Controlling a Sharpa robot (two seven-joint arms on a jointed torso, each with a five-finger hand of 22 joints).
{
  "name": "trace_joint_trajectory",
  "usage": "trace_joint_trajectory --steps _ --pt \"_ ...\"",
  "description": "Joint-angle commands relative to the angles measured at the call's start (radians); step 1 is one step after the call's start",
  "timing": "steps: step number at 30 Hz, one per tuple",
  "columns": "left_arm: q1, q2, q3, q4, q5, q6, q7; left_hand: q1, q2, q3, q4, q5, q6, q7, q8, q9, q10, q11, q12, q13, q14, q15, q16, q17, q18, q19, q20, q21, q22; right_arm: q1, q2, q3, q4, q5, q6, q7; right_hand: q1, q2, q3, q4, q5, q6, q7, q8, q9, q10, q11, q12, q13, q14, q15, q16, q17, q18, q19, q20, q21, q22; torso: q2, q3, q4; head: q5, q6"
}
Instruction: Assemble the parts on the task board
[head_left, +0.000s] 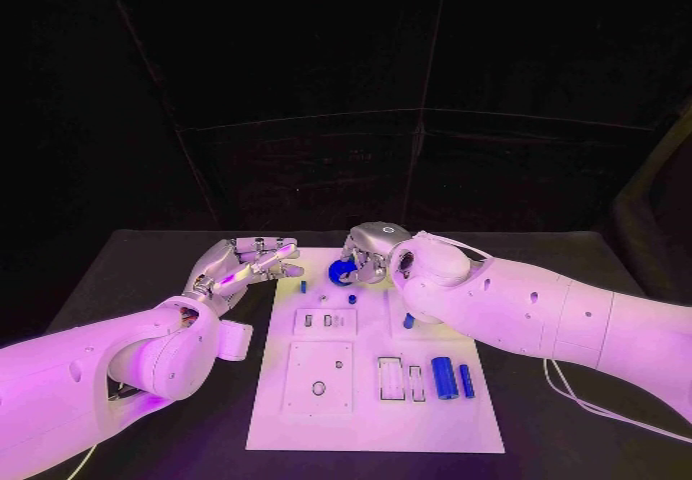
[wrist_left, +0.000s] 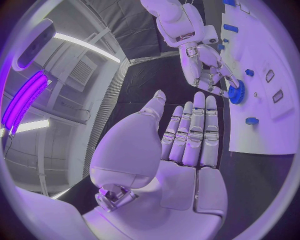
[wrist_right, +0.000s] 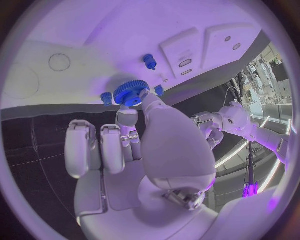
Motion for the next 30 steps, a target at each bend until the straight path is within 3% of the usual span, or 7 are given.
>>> trace_joint_trajectory --steps 1,13,19,24,30 --pt "0.001 0.001 0.001 0.000 -0.005 0.013 0.003 0.000 0.012 0.000 -0.007 -0.005 0.001 0.005 -0.005 -0.001 -0.003 0.007 -0.004 -0.001 0.003 0.007 -0.004 0.001 0.007 0.003 0.005 -0.003 -0.002 0.001 0.003 0.000 -0.003 -0.039 -0.033 -0.034 -0.012 -0.009 0.000 0.006 -0.017 -0.032 0.007 -0.014 -0.001 -0.012 0.004 -0.015 -0.009 0.056 0.010 0.004 0.010 -0.008 0.001 0.011 0.003 0.054 0.000 -0.0003 -0.0009 0.002 0.000" --pt "0.002 0.000 0.001 0.001 -0.005 0.016 0.000 0.000 0.013 0.000 -0.008 -0.005 0.000 0.005 -0.005 -0.001 -0.003 0.007 -0.004 -0.001 0.003 0.007 -0.005 0.001 0.007 0.003 0.005 -0.004 -0.002 0.000 0.003 0.000 -0.006 -0.046 -0.023 -0.044 -0.014 -0.017 0.003 0.003 -0.027 -0.054 0.012 -0.019 -0.001 -0.018 0.008 -0.023 -0.012 0.056 0.014 0.004 0.012 -0.008 0.001 0.015 0.002 0.055 0.000 -0.0002 -0.0008 -0.001 -0.003" --pt "0.002 0.000 0.001 0.000 -0.005 0.016 -0.001 0.000 0.013 0.000 -0.008 -0.005 0.000 0.005 -0.005 -0.001 -0.003 0.007 -0.004 -0.001 0.003 0.007 -0.005 0.001 0.007 0.003 0.005 -0.004 -0.002 0.000 0.003 0.000 -0.006 -0.045 -0.005 -0.037 -0.042 -0.047 -0.012 0.017 -0.029 -0.083 0.019 -0.020 -0.002 -0.030 0.016 -0.041 -0.024 0.055 0.020 0.002 0.010 -0.007 -0.003 0.021 0.000 0.051 0.000 -0.0001 -0.0017 -0.002 -0.002" --pt "0.002 0.000 0.001 0.000 -0.005 0.016 -0.002 0.000 0.013 0.000 -0.008 -0.005 0.000 0.005 -0.005 -0.001 -0.003 0.007 -0.004 -0.001 0.003 0.007 -0.005 0.001 0.007 0.003 0.005 -0.004 -0.002 0.000 0.003 0.000 -0.004 -0.032 0.013 -0.026 -0.093 -0.070 -0.086 0.072 -0.014 -0.100 0.024 -0.016 0.001 -0.029 0.023 -0.037 -0.018 0.054 0.027 0.001 0.011 -0.007 -0.004 0.028 -0.001 0.050 0.000 0.0000 -0.0009 -0.003 -0.005" --pt "0.002 0.000 0.001 0.000 -0.005 0.016 -0.002 0.000 0.013 0.000 -0.008 -0.005 0.000 0.005 -0.005 -0.001 -0.003 0.007 -0.004 -0.001 0.003 0.007 -0.005 0.001 0.007 0.003 0.005 -0.004 -0.002 0.000 0.001 0.000 -0.003 -0.014 0.023 -0.019 -0.116 -0.043 -0.171 0.087 0.019 -0.099 0.026 -0.014 0.002 -0.030 0.025 -0.027 -0.006 0.055 0.029 0.002 0.017 -0.007 -0.003 0.032 -0.001 0.053 0.000 -0.0001 -0.0016 -0.003 -0.005"
